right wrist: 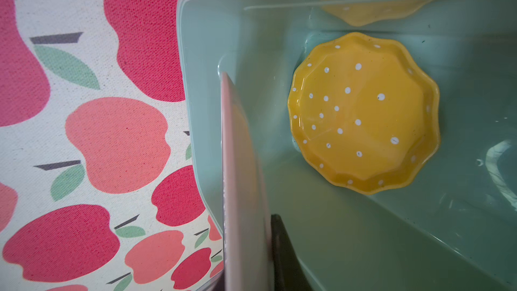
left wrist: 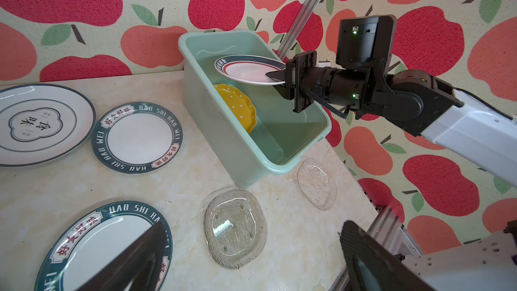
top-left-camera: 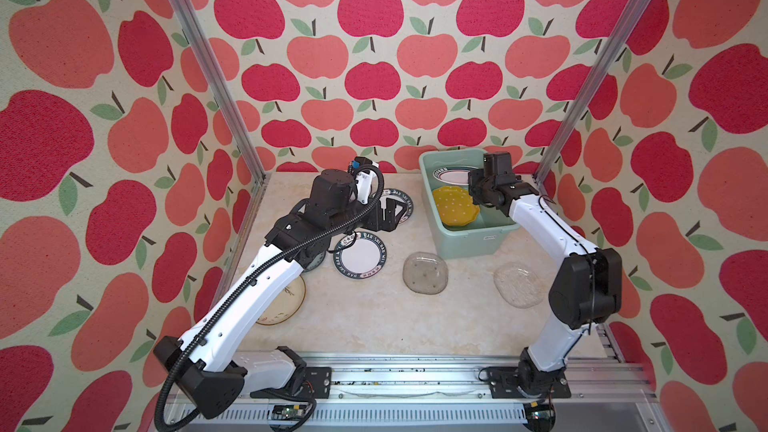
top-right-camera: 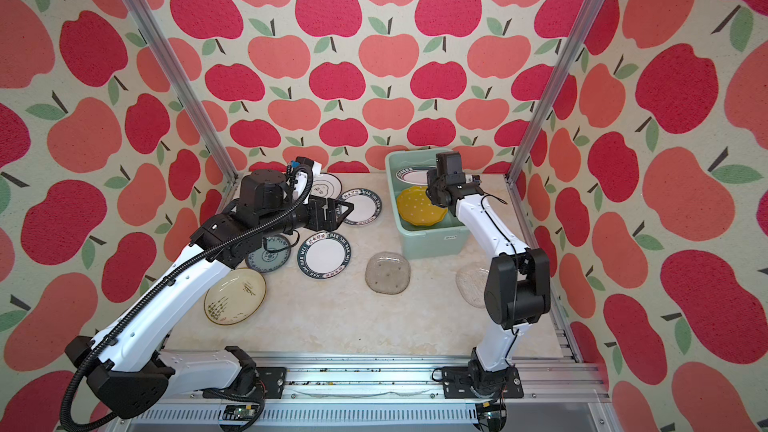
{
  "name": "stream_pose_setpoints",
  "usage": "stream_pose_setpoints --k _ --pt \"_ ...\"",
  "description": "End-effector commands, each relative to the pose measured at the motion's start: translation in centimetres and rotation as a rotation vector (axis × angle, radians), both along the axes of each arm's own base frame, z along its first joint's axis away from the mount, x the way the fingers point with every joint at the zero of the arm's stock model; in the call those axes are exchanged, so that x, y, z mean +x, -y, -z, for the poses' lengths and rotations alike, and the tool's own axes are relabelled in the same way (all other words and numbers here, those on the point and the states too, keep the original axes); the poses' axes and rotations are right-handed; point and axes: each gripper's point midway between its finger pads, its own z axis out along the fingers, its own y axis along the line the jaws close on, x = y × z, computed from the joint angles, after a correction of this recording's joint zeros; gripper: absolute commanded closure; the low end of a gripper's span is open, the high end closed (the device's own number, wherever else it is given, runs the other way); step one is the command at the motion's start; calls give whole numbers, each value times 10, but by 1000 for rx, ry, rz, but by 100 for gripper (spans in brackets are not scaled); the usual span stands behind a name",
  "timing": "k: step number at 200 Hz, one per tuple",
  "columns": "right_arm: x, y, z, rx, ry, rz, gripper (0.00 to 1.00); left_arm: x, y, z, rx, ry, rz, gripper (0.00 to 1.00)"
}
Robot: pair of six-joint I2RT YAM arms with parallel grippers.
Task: Place the plates into the plastic bin on the countertop
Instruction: 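Lower the green-and-red-rimmed plate into the bin against the yellow plate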
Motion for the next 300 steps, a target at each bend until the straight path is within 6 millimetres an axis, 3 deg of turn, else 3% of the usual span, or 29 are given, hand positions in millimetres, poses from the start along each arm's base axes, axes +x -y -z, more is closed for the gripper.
stream_pose_setpoints --k 1,65,149,232,300 --pt "4 9 0 -61 -32 90 93 0 6 2 -3 -2 30 1" --pt "18 4 46 -126 -149 131 93 2 10 16 -5 -35 47 1" --pt "32 -2 79 -144 -221 140 89 4 9 24 -5 -67 78 1" --pt "27 -4 111 -143 -287 135 80 3 16 28 -24 -103 126 1" --pt "6 -2 135 -123 -360 124 68 7 22 31 -32 -134 139 1"
